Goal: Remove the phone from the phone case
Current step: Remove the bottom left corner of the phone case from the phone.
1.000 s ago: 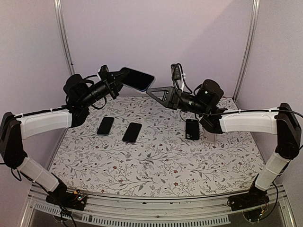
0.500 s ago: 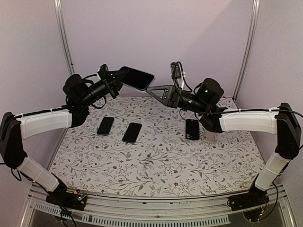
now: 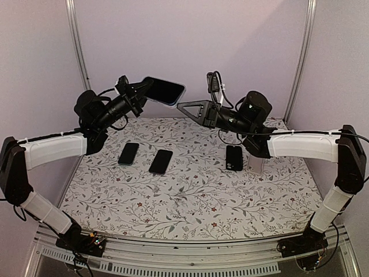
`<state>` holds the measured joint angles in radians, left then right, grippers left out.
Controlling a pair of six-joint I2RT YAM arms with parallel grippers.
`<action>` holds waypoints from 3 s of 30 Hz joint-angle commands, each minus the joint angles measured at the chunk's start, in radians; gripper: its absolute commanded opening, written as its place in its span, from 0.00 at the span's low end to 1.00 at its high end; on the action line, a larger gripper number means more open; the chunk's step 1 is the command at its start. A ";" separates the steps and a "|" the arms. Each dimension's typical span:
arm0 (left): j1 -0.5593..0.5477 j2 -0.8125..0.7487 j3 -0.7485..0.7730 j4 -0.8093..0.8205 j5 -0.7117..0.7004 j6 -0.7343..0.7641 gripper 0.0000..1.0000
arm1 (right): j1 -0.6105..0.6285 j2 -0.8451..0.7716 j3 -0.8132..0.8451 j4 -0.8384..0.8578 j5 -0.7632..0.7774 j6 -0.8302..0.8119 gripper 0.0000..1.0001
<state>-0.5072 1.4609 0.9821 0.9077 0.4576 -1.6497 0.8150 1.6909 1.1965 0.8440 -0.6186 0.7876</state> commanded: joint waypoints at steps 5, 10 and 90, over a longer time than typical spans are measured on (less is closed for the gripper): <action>-0.019 -0.002 0.027 0.067 0.081 0.028 0.00 | 0.008 0.040 0.087 -0.176 0.013 -0.051 0.04; -0.014 -0.006 0.016 0.067 0.076 0.033 0.00 | 0.009 0.027 0.066 -0.156 -0.001 -0.052 0.27; 0.004 -0.045 -0.012 0.205 0.043 0.039 0.00 | -0.022 0.104 0.070 -0.263 0.031 0.099 0.20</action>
<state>-0.4892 1.4643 0.9516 0.9630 0.4683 -1.6077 0.8196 1.7313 1.2602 0.6998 -0.6453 0.8326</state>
